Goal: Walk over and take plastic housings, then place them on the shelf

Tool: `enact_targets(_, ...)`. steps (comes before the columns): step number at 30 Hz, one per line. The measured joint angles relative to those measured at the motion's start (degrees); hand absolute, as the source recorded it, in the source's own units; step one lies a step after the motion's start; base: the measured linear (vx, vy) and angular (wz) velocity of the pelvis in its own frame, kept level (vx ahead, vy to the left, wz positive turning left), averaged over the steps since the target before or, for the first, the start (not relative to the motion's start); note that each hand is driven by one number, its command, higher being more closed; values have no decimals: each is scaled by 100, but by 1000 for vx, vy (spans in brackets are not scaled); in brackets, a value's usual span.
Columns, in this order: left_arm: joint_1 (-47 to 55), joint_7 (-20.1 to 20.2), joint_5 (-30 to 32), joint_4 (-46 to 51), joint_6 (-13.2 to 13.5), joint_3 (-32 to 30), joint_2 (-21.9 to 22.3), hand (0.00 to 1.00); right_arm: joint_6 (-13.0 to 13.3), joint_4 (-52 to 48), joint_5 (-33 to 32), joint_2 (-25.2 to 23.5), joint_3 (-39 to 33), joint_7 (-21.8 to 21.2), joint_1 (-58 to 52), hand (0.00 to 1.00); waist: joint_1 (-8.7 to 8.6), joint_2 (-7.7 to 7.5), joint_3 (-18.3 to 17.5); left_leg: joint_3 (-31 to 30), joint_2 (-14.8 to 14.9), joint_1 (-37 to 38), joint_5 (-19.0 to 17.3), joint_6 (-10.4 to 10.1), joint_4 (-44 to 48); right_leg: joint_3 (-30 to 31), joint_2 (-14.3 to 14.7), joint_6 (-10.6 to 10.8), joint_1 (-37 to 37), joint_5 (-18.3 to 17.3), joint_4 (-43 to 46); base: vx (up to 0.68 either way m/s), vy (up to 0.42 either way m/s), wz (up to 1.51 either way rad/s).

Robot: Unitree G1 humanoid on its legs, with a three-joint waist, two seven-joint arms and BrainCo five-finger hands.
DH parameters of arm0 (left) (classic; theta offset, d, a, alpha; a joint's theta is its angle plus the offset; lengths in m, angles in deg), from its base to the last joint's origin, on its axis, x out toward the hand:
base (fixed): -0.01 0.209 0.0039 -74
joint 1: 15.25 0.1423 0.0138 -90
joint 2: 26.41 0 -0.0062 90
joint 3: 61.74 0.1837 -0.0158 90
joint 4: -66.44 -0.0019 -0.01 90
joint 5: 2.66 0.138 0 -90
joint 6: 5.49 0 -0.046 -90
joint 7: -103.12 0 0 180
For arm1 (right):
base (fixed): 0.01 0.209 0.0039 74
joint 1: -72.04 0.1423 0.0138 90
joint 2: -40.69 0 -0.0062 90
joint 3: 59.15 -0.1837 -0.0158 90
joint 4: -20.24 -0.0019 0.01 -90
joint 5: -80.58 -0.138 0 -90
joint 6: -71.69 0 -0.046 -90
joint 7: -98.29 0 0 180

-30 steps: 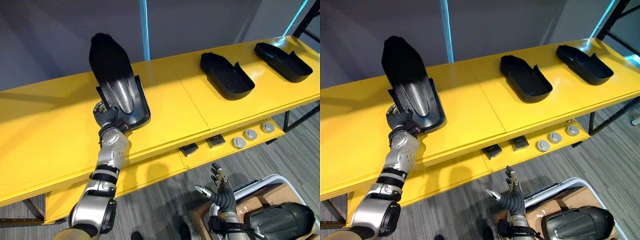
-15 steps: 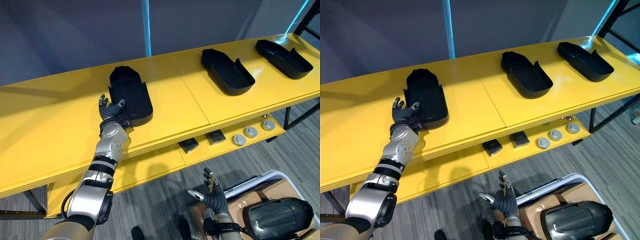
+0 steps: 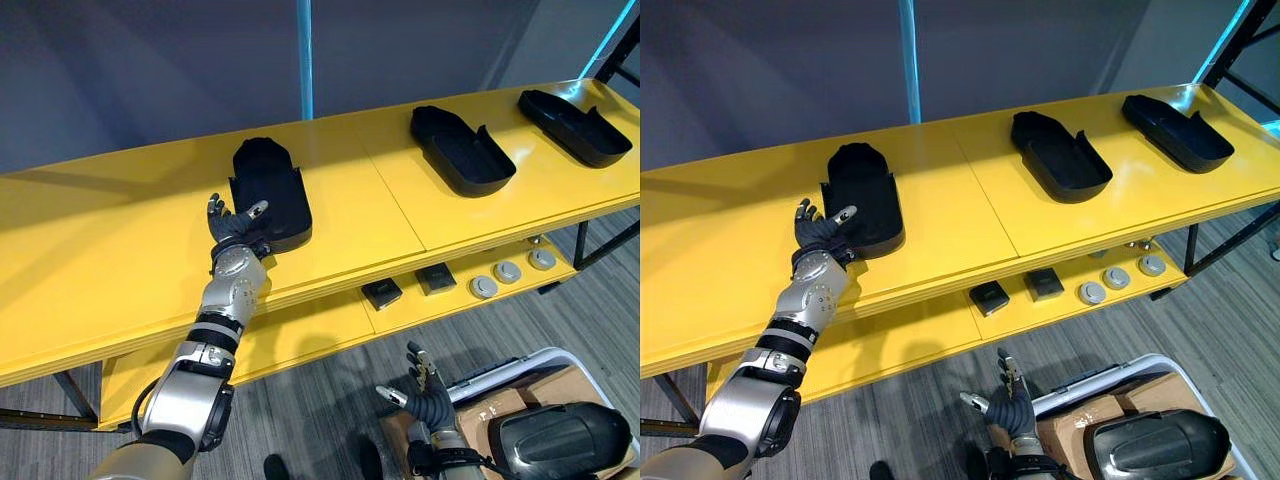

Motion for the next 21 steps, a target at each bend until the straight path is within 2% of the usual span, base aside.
enact_targets(2,117,-152,1261,567,-88,-3,2,0,13,106,-14,1,-23,-99,11,0,-4,1,-2,-1,3,72,0,0,-1,-7,3,-4,94,11,-47,-10,18,0)
enact_targets(6,378,-233,2753,1446,-310,-234,22,0,134,125,-46,-57,-118,-248,23,0,2,16,-12,-21,-9,208,-1,-1,-2,-59,34,-11,268,33,-114,0,0,0)
enact_targets(8,566,-296,3198,1865,-379,-357,26,0,198,123,-47,-102,-165,-274,4,0,2,55,-55,-46,-8,276,-1,-1,-4,-88,40,-12,352,31,-119,-20,15,8)
enact_targets(11,861,-353,3997,2416,-479,-509,57,0,234,124,-47,-190,-372,-358,-4,0,43,235,-203,-140,-14,277,12,-10,-5,-170,37,-12,398,30,-122,-30,23,13)
enact_targets(12,1121,-353,4289,2790,-551,-542,119,0,241,124,-46,-189,-428,-359,-4,0,74,311,-282,-164,-17,286,21,-5,-6,-189,35,-12,419,30,-122,-38,24,9)
enact_targets(14,1714,-325,4751,3620,-587,-524,323,0,257,124,-45,-222,-545,-362,-5,0,137,362,-335,-186,-17,397,22,-6,-8,-201,35,1,545,16,-135,-29,21,7)
enact_targets(15,1959,-312,4885,3896,-578,-495,408,0,269,124,-44,-243,-587,-362,-7,0,143,371,-350,-204,-18,443,21,-7,-9,-214,35,3,602,7,-144,-28,13,12)
enact_targets(17,3089,-275,5353,4792,-407,-364,713,0,346,124,-44,-296,-755,-361,-29,0,152,426,-552,-267,-11,447,5,-26,-10,-310,34,17,614,-55,-168,-41,6,16)
enact_targets(19,3725,-250,5450,5128,-252,-218,887,0,411,124,-43,-319,-878,-356,-31,0,194,435,-606,-299,-7,455,-16,-55,-11,-332,36,27,687,-66,-197,-47,13,9)
enact_targets(21,4849,-154,5505,5696,-4,163,1158,0,458,123,-38,-393,-1099,-339,-52,0,286,421,-690,-294,-8,469,-39,-88,-10,-326,32,30,695,-63,-204,-49,25,2)
